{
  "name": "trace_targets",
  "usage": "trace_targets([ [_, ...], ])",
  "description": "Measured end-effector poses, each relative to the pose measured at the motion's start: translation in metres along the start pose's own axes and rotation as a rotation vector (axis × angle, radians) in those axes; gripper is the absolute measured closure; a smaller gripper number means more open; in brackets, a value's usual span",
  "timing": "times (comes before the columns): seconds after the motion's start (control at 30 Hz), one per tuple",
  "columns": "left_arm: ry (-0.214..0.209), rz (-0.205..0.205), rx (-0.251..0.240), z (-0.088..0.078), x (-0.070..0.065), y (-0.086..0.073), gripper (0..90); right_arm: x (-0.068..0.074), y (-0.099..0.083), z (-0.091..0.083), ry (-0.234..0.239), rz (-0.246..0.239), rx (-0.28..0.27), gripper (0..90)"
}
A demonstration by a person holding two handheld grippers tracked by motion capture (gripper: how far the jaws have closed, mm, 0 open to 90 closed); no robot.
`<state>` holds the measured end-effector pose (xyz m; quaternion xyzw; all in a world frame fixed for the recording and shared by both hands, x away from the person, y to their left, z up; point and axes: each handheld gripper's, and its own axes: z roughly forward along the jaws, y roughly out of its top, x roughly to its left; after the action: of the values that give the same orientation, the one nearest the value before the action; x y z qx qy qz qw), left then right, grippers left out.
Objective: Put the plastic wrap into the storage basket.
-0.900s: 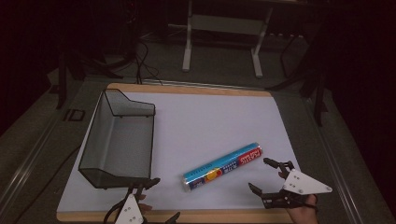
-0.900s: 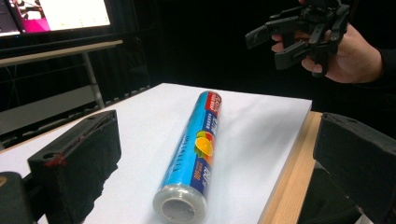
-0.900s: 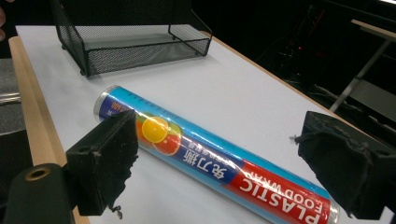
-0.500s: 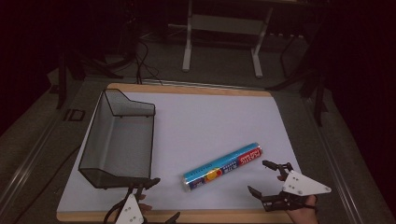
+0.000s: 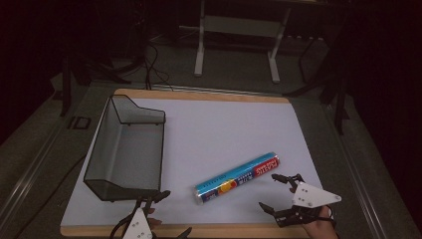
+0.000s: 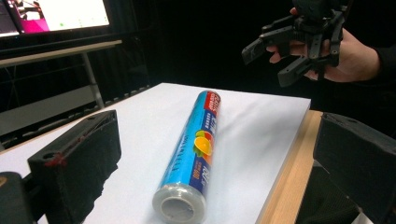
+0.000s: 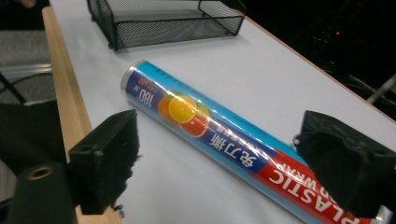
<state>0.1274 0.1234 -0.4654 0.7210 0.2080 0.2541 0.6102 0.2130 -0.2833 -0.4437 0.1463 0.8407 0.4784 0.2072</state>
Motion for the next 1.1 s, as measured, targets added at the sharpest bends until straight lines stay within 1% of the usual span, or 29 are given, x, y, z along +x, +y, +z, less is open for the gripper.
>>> trace_targets([
  [0.03,0.005,-0.001,-0.005,-0.001,0.0,0.0,1.7,0.0,0.001,0.002,0.02,-0.01,0.002,13.1],
  [0.1,0.005,-0.003,-0.006,-0.002,0.0,0.001,1.7,0.001,0.003,0.004,0.036,-0.028,0.002,13.1],
  [0.13,0.008,-0.005,-0.009,-0.002,0.0,0.001,1.7,0.001,0.004,0.005,0.053,-0.027,0.0,13.1],
  [0.17,0.01,-0.007,-0.011,-0.002,0.001,0.001,1.7,0.001,0.004,0.005,0.053,-0.027,0.0,13.1],
  [0.2,0.014,-0.006,-0.011,-0.003,0.001,0.001,1.7,0.0,0.006,0.008,0.061,-0.031,0.014,13.1],
  [0.27,0.013,-0.007,-0.011,-0.003,0.001,0.001,1.7,0.0,0.007,0.009,0.054,-0.049,0.037,13.0],
  [0.33,0.012,-0.002,-0.005,-0.003,0.001,0.001,1.7,0.0,0.007,0.01,0.047,-0.05,0.046,12.8],
  [0.37,0.013,0.001,-0.004,-0.003,0.001,0.001,1.7,-0.002,0.008,0.011,0.057,-0.044,0.06,12.6],
  [0.4,0.013,0.0,-0.003,-0.002,0.002,0.001,1.7,-0.002,0.008,0.011,0.057,-0.044,0.06,12.6],
  [0.43,0.012,-0.006,0.0,-0.001,0.002,0.0,1.7,-0.004,0.009,0.012,0.044,-0.049,0.068,12.3],
  [0.47,0.012,-0.006,0.0,-0.001,0.002,0.0,1.7,-0.004,0.009,0.012,0.044,-0.049,0.068,12.3],
  [0.5,0.012,-0.007,0.001,-0.001,0.003,0.0,1.7,-0.007,0.01,0.014,0.047,-0.034,0.083,11.5],
  [0.53,0.01,-0.005,0.0,-0.001,0.002,0.001,1.7,-0.008,0.01,0.015,0.05,-0.023,0.076,11.5],
  [0.57,0.01,-0.005,0.0,-0.001,0.002,0.001,1.7,-0.008,0.01,0.015,0.05,-0.023,0.076,11.5],
  [0.6,0.011,-0.003,0.001,-0.001,0.002,0.0,1.7,-0.013,0.01,0.016,0.07,0.018,0.059,11.1],
  [0.63,0.005,0.001,-0.001,0.0,0.002,0.0,1.7,-0.014,0.01,0.018,0.057,0.014,0.053,10.1],
  [0.67,0.005,0.001,-0.001,0.0,0.002,0.0,1.7,-0.014,0.01,0.018,0.057,0.014,0.053,10.1],
  [0.7,0.002,0.002,-0.003,0.001,0.002,0.0,1.7,-0.011,0.009,0.023,-0.07,-0.044,0.058,10.1],
  [0.73,-0.002,-0.002,0.006,0.003,0.003,-0.001,1.7,-0.012,0.008,0.026,-0.073,-0.081,0.082,10.1],
  [0.77,-0.002,-0.002,0.006,0.003,0.003,-0.001,1.7,-0.013,0.008,0.028,-0.053,-0.094,0.099,10.1],
  [0.8,-0.006,-0.004,0.009,0.004,0.002,-0.001,1.7,-0.014,0.007,0.029,-0.03,-0.092,0.088,10.2],
  [0.83,-0.006,0.003,0.013,0.004,0.002,-0.002,1.7,-0.016,0.007,0.031,0.017,-0.075,0.077,10.7],
  [0.87,-0.006,0.003,0.013,0.004,0.002,-0.002,1.7,-0.018,0.006,0.033,0.065,-0.066,0.085,13.5],
  [0.9,-0.005,0.002,0.011,0.003,0.002,-0.002,1.7,-0.018,0.006,0.033,0.065,-0.066,0.085,13.5],
  [0.93,-0.004,-0.002,0.005,0.003,0.002,-0.001,1.7,-0.021,0.005,0.037,0.083,-0.092,0.098,14.8],
  [0.97,-0.004,-0.002,0.005,0.003,0.002,-0.001,1.6,-0.021,0.005,0.037,0.083,-0.092,0.098,14.8],
  [1.0,0.0,-0.003,0.006,0.002,0.002,-0.001,1.7,-0.024,0.004,0.041,0.117,-0.082,0.111,15.4],
  [1.07,-0.001,-0.003,0.008,0.002,0.002,-0.001,1.7,-0.026,0.003,0.043,0.141,-0.085,0.115,20.1],
  [1.1,-0.001,-0.003,0.008,0.002,0.002,-0.001,1.7,-0.026,0.003,0.043,0.141,-0.085,0.115,20.1],
])
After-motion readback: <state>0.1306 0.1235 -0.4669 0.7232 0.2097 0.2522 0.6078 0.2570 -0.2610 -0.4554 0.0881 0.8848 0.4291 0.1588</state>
